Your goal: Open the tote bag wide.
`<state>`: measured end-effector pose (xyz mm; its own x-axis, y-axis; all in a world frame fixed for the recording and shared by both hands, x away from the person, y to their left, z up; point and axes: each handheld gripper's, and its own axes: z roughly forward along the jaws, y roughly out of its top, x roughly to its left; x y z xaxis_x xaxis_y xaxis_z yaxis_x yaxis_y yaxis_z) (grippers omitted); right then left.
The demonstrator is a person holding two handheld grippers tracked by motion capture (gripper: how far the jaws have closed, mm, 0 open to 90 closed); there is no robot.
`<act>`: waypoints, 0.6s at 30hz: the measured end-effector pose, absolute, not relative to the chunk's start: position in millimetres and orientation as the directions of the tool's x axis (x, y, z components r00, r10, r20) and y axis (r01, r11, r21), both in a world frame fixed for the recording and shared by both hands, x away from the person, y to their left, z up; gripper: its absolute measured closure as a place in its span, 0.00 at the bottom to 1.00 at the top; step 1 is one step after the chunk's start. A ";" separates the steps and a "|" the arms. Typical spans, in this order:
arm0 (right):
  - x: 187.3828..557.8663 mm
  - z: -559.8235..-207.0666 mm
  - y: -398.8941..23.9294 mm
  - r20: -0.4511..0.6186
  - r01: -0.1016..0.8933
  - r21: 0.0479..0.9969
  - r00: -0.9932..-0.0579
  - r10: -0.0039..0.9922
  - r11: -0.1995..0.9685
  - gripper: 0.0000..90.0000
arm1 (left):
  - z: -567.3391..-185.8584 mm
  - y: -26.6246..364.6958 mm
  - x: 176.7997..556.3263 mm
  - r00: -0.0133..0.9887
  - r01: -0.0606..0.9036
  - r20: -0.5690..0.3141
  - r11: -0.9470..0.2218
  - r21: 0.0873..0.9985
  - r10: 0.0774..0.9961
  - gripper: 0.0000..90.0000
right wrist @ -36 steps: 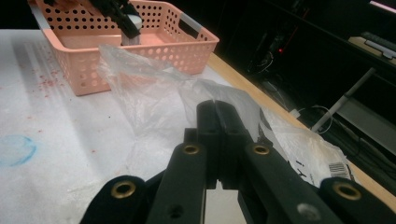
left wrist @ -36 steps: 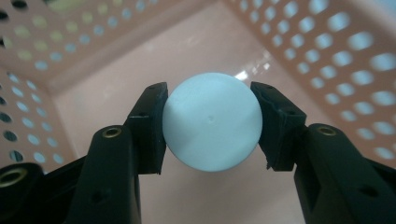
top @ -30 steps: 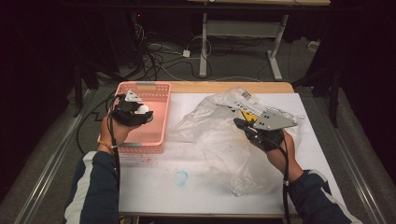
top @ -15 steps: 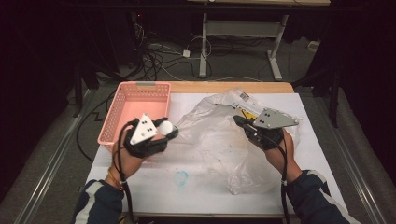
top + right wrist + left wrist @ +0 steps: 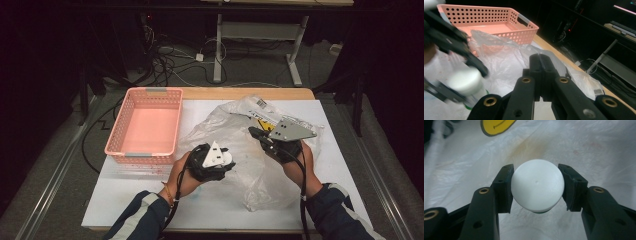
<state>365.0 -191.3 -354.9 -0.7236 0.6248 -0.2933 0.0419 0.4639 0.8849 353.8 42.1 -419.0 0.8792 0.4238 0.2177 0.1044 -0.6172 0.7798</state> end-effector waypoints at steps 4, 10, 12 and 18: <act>363.7 -356.2 -191.6 -0.293 0.042 0.882 -0.729 0.618 0.468 1.00 | -431.2 27.9 364.3 0.878 0.102 0.231 -0.634 0.767 0.420 0.53; 363.2 -368.8 -188.0 -0.293 0.065 0.863 -0.744 0.600 0.501 1.00 | -447.4 17.0 382.5 0.858 0.140 0.223 -0.629 0.765 0.462 0.53; 363.3 -371.8 -186.8 -0.292 0.071 0.858 -0.748 0.596 0.509 1.00 | -450.8 16.0 388.9 0.848 0.176 0.190 -0.600 0.781 0.495 0.53; 363.5 -376.3 -183.6 -0.296 0.076 0.847 -0.755 0.585 0.526 1.00 | -451.1 14.6 388.9 0.845 0.186 0.193 -0.611 0.769 0.499 0.46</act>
<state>363.5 -183.6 -376.3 -0.7551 0.5852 -0.2955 0.0758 0.5257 0.8473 388.9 14.6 -451.1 0.8447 0.4993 0.1925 0.1861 -0.6114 0.7692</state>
